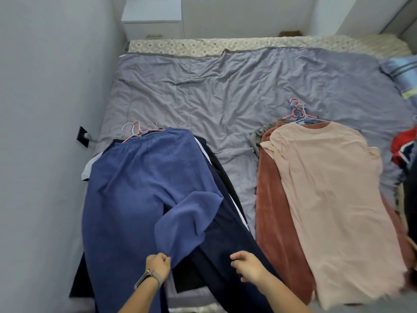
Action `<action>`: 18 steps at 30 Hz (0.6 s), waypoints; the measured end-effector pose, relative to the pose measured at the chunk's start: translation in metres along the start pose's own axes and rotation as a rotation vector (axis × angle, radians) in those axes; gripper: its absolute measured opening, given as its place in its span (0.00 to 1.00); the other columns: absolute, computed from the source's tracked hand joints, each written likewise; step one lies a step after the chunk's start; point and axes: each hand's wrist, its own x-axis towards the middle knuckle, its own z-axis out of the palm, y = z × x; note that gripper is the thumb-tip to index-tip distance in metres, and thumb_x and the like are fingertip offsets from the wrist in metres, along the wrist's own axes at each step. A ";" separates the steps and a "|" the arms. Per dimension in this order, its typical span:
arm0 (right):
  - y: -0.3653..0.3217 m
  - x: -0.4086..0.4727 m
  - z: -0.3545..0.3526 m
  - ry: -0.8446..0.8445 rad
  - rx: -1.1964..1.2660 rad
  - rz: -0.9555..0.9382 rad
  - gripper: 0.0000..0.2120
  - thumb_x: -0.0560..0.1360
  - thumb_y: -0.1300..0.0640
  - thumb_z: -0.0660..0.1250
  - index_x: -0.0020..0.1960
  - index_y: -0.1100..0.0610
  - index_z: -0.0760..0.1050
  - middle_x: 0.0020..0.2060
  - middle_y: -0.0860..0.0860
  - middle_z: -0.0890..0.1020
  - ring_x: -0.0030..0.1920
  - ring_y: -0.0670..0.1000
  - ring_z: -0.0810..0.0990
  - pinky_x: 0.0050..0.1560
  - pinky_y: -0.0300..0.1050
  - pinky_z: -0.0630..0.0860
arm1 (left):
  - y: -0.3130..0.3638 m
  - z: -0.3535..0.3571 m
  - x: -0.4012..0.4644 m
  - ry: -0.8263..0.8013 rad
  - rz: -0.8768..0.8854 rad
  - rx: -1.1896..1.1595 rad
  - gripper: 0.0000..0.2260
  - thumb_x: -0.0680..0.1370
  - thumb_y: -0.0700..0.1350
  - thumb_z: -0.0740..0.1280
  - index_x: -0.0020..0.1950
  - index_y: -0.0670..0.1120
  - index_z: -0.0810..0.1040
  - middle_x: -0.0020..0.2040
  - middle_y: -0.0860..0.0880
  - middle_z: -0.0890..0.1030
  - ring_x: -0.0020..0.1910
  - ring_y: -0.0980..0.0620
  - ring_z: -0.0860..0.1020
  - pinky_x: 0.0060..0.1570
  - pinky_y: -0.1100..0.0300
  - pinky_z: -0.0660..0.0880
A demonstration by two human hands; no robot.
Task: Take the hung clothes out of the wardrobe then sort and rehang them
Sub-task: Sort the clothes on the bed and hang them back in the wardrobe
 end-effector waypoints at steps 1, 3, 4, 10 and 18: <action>0.014 -0.011 -0.013 0.005 -0.016 -0.009 0.08 0.75 0.61 0.62 0.49 0.50 0.75 0.38 0.50 0.77 0.37 0.47 0.74 0.30 0.37 0.71 | 0.007 0.010 -0.020 -0.020 -0.021 -0.141 0.18 0.79 0.42 0.60 0.29 0.45 0.65 0.33 0.46 0.71 0.36 0.46 0.73 0.43 0.53 0.74; 0.041 -0.037 -0.041 -0.003 -0.029 -0.026 0.08 0.74 0.62 0.62 0.48 0.51 0.75 0.36 0.49 0.76 0.33 0.47 0.72 0.28 0.38 0.68 | 0.019 0.032 -0.068 -0.167 -0.149 -0.550 0.14 0.81 0.40 0.56 0.35 0.41 0.67 0.33 0.43 0.71 0.31 0.46 0.73 0.32 0.56 0.73; 0.054 -0.049 -0.056 -0.011 -0.033 -0.033 0.09 0.73 0.63 0.62 0.49 0.51 0.75 0.36 0.50 0.76 0.32 0.47 0.71 0.28 0.38 0.67 | 0.024 0.043 -0.090 -0.216 -0.201 -0.710 0.12 0.81 0.40 0.55 0.38 0.40 0.68 0.33 0.43 0.72 0.29 0.47 0.73 0.30 0.58 0.71; 0.106 -0.112 -0.124 -0.069 -0.045 -0.071 0.08 0.77 0.60 0.60 0.52 0.54 0.76 0.44 0.50 0.81 0.37 0.49 0.75 0.32 0.38 0.71 | 0.031 0.089 -0.197 -0.429 -0.286 -0.594 0.10 0.80 0.42 0.57 0.42 0.40 0.72 0.29 0.46 0.76 0.29 0.50 0.73 0.31 0.62 0.68; 0.085 -0.130 -0.175 -0.008 -0.122 -0.118 0.07 0.76 0.62 0.58 0.43 0.56 0.73 0.35 0.53 0.75 0.29 0.49 0.69 0.26 0.37 0.64 | 0.103 0.062 -0.207 -0.005 0.069 -0.267 0.14 0.75 0.37 0.60 0.29 0.45 0.71 0.30 0.45 0.75 0.29 0.48 0.72 0.33 0.60 0.69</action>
